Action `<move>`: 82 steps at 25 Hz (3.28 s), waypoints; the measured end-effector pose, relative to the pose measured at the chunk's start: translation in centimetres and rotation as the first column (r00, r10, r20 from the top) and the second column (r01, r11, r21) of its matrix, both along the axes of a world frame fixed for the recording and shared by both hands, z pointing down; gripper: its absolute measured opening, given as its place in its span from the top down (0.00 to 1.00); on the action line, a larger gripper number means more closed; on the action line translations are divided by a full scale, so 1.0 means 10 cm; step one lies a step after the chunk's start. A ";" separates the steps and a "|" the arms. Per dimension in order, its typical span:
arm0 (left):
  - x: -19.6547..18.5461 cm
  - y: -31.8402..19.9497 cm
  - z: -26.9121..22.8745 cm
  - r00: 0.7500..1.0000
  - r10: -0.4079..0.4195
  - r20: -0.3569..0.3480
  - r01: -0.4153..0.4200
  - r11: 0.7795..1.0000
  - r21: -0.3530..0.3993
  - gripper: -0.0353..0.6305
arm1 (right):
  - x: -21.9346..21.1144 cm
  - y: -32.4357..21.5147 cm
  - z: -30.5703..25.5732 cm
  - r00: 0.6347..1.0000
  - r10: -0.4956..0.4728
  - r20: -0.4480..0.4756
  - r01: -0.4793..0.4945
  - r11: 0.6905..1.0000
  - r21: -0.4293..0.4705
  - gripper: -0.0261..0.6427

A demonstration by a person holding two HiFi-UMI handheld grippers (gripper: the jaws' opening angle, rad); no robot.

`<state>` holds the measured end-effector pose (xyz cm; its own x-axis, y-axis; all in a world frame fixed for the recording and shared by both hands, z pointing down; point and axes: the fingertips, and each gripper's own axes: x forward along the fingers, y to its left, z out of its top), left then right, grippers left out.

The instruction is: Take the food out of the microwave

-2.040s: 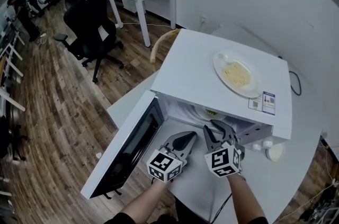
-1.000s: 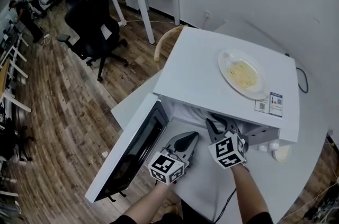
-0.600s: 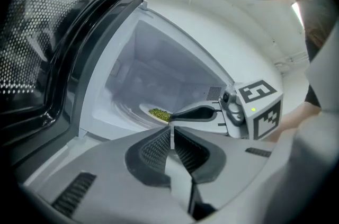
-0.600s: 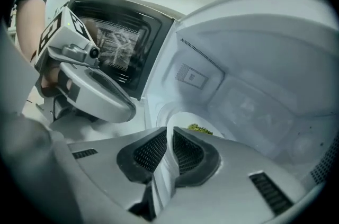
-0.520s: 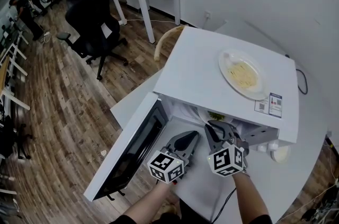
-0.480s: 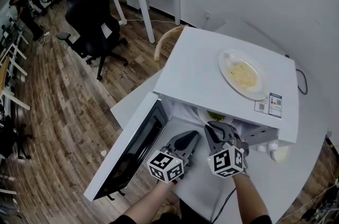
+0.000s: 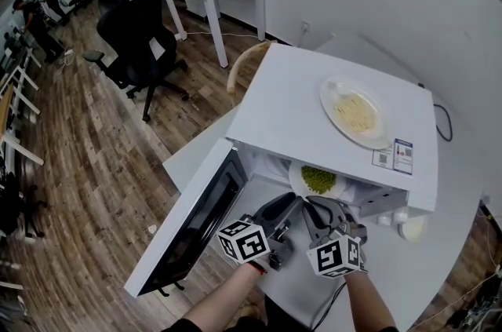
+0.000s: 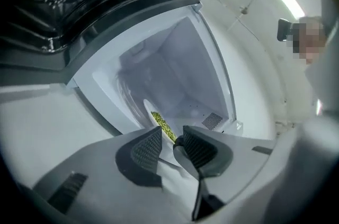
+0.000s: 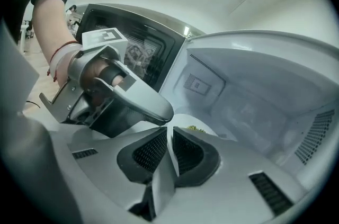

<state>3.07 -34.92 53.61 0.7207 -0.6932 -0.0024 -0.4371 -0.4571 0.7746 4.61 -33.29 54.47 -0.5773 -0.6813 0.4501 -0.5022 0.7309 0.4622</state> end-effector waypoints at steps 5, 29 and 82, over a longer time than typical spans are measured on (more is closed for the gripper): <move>0.03 0.00 0.06 0.995 0.001 -0.104 -0.008 0.998 -0.069 0.78 | 0.05 0.06 0.01 1.000 0.008 0.014 -0.008 1.000 0.011 0.88; 0.19 0.05 0.18 0.949 0.009 -0.316 -0.079 0.974 -0.210 0.78 | -0.05 0.42 -0.06 0.990 -0.113 0.079 0.111 0.993 0.030 0.88; -0.07 0.96 -0.10 0.818 -0.132 -0.561 -0.088 0.933 -0.348 0.88 | 0.24 0.96 -0.11 0.070 0.781 0.620 0.068 0.617 -0.784 0.74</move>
<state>2.36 -25.29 52.66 0.6490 -0.7427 -0.1648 0.1238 -0.1107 0.9861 7.02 -23.66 53.41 -0.5345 -0.8275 0.1720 -0.4457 0.1030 -0.8892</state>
